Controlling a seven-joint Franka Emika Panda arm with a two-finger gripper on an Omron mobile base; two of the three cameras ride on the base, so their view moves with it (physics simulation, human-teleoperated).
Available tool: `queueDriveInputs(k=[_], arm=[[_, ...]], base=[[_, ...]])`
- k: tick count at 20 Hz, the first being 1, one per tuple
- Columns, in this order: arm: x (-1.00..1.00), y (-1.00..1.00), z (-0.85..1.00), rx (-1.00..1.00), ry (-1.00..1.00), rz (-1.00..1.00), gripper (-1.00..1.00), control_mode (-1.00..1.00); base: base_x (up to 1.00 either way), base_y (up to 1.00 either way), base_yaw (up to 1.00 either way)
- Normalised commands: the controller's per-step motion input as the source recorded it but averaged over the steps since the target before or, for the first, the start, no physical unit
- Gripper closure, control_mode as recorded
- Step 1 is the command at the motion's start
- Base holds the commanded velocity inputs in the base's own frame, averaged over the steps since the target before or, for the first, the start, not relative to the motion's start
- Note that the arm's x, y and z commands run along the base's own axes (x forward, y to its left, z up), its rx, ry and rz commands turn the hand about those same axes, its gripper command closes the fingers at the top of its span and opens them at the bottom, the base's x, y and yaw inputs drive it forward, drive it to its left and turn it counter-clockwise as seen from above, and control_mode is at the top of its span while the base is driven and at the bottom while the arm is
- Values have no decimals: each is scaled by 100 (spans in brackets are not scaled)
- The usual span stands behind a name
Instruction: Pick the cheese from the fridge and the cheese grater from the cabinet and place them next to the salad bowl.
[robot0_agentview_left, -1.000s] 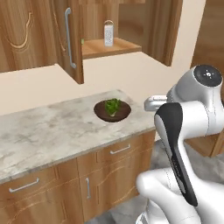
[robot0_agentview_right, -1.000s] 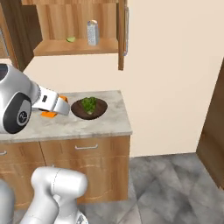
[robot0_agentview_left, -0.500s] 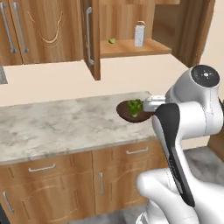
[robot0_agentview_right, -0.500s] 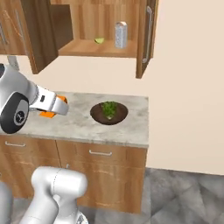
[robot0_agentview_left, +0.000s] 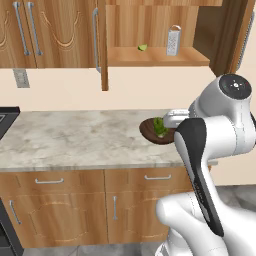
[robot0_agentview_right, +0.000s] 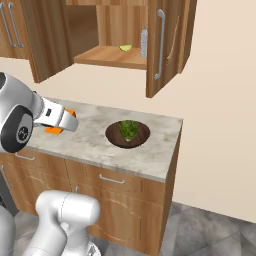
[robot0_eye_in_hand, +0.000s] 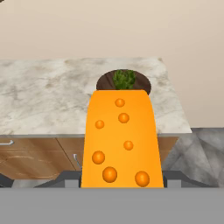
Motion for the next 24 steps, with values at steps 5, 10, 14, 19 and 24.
queueDriveInputs(k=[5, 10, 14, 19, 24], arm=[[0, 0, 0, 0, 0, 0, 100, 100], [0, 0, 0, 0, 0, 0, 100, 100], [0, 0, 0, 0, 0, 0, 100, 100], [0, 0, 0, 0, 0, 0, 100, 100], [0, 0, 0, 0, 0, 0, 100, 100]], base=[[26, 0, 15], [32, -1, 15], [50, 0, 17], [30, -11, 16], [32, -28, 15]])
